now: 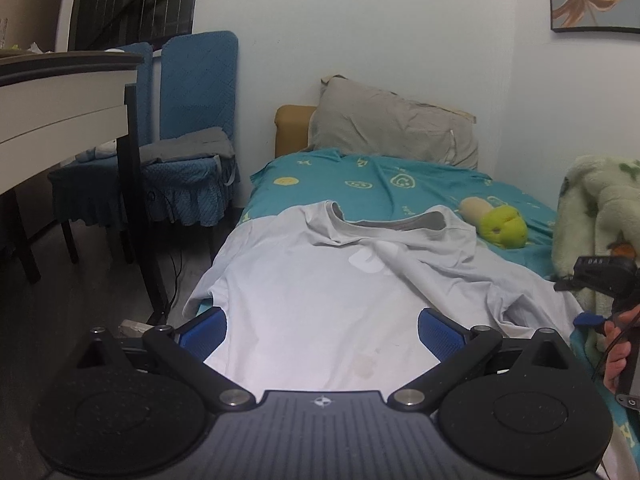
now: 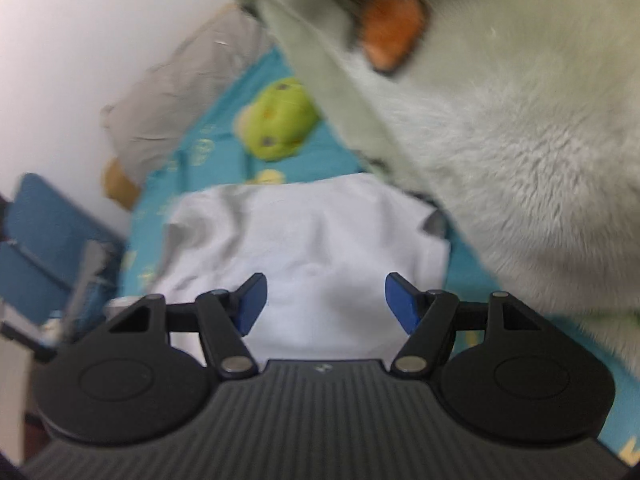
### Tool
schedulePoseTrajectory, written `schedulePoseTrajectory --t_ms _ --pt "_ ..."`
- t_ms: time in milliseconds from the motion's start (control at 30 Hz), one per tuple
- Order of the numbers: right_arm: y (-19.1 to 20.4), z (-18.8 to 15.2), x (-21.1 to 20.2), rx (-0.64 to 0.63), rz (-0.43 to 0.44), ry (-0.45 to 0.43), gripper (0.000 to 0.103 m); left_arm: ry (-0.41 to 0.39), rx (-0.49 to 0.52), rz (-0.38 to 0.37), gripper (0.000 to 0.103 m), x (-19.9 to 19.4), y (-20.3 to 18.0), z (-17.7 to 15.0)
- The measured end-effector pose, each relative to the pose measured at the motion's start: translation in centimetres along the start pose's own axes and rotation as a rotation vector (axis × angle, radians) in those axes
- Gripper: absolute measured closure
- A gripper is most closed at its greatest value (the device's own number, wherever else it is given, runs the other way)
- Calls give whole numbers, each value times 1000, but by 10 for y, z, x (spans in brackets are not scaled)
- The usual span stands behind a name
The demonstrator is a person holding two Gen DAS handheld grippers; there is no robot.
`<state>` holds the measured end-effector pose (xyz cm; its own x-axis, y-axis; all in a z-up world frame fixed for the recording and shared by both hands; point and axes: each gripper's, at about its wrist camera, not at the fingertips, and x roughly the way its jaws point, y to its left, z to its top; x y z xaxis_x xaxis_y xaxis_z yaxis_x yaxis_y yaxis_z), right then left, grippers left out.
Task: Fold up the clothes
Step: 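Move the right gripper toward the T-shirt and close it on the fabric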
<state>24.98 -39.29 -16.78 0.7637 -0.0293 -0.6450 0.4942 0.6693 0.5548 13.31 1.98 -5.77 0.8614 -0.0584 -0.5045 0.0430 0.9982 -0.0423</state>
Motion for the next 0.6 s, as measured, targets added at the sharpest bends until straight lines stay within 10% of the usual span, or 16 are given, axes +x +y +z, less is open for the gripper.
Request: schedulePoseTrajectory --t_ms 333,600 --pt "-30 -7 52 -40 -97 -69 35 89 -14 -19 0 47 -11 -11" --pt "23 -6 73 -297 4 -44 86 100 -78 -25 0 56 -2 -14"
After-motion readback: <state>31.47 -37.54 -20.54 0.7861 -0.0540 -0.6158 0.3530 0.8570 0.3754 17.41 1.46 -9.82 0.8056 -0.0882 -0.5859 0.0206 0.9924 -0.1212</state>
